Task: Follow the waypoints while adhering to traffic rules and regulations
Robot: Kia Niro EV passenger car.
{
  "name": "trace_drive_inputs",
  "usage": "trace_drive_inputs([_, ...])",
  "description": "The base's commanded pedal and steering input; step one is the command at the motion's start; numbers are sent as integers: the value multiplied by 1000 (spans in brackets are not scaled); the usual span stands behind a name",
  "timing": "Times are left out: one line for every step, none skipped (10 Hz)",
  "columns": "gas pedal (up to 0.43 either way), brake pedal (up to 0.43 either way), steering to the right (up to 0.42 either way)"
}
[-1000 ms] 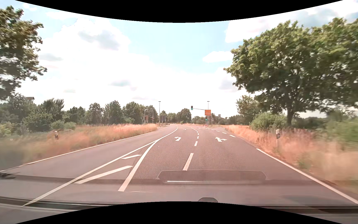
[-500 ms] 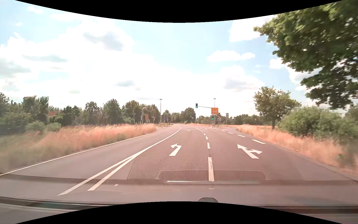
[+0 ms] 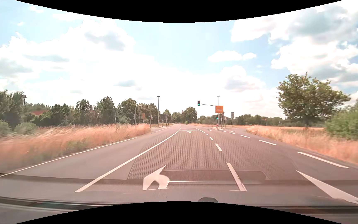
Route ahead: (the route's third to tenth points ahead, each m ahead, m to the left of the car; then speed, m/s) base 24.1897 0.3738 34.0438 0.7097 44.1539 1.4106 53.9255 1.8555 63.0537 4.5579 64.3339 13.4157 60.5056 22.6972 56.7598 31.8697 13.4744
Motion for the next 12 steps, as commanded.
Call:
trace_drive_inputs([0,183,-6])
trace_drive_inputs([0,189,-6])
trace_drive_inputs([0,195,-6])
trace_drive_inputs([0,195,-6])
trace_drive_inputs([0,201,-6])
trace_drive_inputs([0,201,-6])
trace_drive_inputs([0,201,-6])
trace_drive_inputs([0,207,-6])
trace_drive_inputs([0,201,-6])
trace_drive_inputs([0,207,-6])
trace_drive_inputs([0,207,-5])
trace_drive_inputs([0,207,-6])
